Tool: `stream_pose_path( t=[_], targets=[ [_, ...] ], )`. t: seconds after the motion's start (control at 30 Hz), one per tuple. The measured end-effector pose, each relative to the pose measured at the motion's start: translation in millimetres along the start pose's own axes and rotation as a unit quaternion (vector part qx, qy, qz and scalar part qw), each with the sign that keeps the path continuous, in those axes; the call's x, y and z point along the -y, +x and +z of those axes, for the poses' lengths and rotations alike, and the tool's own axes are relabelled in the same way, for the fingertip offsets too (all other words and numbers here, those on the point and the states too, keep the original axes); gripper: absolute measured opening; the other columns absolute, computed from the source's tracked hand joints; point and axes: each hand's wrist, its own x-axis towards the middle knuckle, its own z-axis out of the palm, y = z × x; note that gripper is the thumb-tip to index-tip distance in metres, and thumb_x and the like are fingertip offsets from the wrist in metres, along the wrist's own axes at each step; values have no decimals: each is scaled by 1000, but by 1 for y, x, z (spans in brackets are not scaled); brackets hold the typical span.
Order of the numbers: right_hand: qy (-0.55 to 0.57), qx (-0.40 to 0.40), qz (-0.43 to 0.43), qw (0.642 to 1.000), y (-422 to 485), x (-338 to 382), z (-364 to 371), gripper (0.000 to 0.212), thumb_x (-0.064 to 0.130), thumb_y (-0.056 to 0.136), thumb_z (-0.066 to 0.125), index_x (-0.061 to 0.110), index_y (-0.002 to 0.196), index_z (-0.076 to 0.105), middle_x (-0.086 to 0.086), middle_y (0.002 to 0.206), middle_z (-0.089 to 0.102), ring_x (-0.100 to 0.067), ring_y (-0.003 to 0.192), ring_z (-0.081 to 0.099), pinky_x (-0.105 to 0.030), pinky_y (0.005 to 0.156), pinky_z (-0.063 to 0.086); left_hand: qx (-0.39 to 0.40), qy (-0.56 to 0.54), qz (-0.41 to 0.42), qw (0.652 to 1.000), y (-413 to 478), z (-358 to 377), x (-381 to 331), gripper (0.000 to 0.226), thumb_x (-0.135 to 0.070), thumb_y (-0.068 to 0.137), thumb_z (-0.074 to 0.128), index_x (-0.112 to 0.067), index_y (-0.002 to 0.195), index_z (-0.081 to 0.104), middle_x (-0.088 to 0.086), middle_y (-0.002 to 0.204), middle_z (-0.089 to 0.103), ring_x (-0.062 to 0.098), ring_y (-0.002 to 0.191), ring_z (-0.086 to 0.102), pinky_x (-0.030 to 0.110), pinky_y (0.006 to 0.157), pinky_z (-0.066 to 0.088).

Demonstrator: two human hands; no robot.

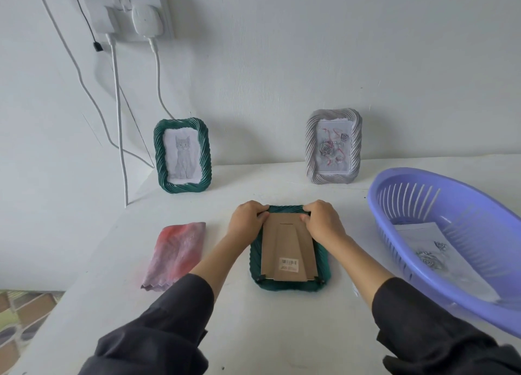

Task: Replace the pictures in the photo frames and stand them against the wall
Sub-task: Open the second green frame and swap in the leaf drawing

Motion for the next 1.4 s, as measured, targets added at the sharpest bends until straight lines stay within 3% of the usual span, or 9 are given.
stream_pose_path(
  t=[0.07, 0.5, 0.6, 0.67, 0.77, 0.93, 1.07, 1.17, 1.4],
  targets=[
    [6, 4, -5, 1000, 1, 0, -4, 31, 15, 91, 55, -1, 117, 61, -17, 122, 58, -32, 114, 55, -35, 94, 45, -3, -5, 4, 1000, 2, 0, 2, 32, -19, 95, 51, -10, 124, 60, 6, 126, 61, 22, 116, 55, 23, 94, 40],
    [39, -18, -14, 999, -2, -1, -1, 26, 4, 86, 55, -14, 104, 59, -29, 112, 61, -41, 108, 57, -48, 91, 48, -21, -121, 2, 992, 3, 0, 8, 17, -11, 86, 63, -6, 98, 73, 9, 105, 71, 20, 99, 62, 22, 84, 45],
    [47, -20, 1, 999, -3, -1, 1, 22, 0, 83, 53, -6, 67, 66, -19, 74, 66, -35, 72, 61, -35, 63, 48, -20, -128, 0, 992, 2, 0, 8, 17, -11, 86, 64, -5, 98, 73, 9, 104, 71, 19, 98, 62, 20, 83, 45],
    [55, -18, 4, 998, -3, -4, 4, 40, -3, 82, 50, 8, 46, 37, -2, 52, 35, -20, 52, 31, -27, 52, 20, -25, -140, -11, 990, 0, 0, 6, 17, -11, 86, 64, -5, 98, 73, 9, 104, 71, 19, 99, 62, 20, 83, 44],
    [68, -30, 8, 997, -8, -1, 3, 20, -1, 84, 51, -15, 80, 64, -17, 79, 68, -31, 74, 63, -34, 67, 50, -27, -144, -29, 989, -5, 1, 2, 19, -13, 88, 61, -6, 102, 71, 9, 108, 70, 18, 102, 59, 21, 85, 43],
    [68, -18, -18, 997, -23, -1, -14, 33, 14, 93, 51, 5, 124, 58, -13, 127, 60, -29, 117, 55, -34, 96, 44, -45, -162, -62, 984, -18, 2, -3, 26, -17, 94, 52, -8, 115, 63, 11, 117, 63, 22, 106, 58, 23, 86, 41],
    [24, -33, 8, 999, -43, -7, -24, 25, 23, 90, 55, 3, 98, 68, -13, 112, 65, -29, 103, 61, -35, 82, 49, -58, -63, -95, 992, -32, -10, -1, 20, -18, 90, 52, -10, 80, 67, 11, 90, 61, 26, 83, 60, 28, 67, 42],
    [-3, 13, 34, 999, -61, -6, -23, 30, 29, 85, 61, 1, 81, 69, -12, 96, 68, -29, 87, 63, -33, 70, 48, -24, 19, -120, 992, -49, -17, -6, 36, -11, 78, 50, -13, 46, 35, 3, 55, 36, 23, 51, 34, 26, 45, 26],
    [29, -6, 32, 999, -80, -1, -12, 23, 18, 86, 59, -3, 85, 67, -14, 98, 66, -27, 91, 57, -29, 69, 41, 29, -4, -121, 992, -71, -18, -20, 30, -8, 76, 56, -6, 47, 47, 8, 50, 41, 23, 53, 38, 28, 51, 34]
  ],
)
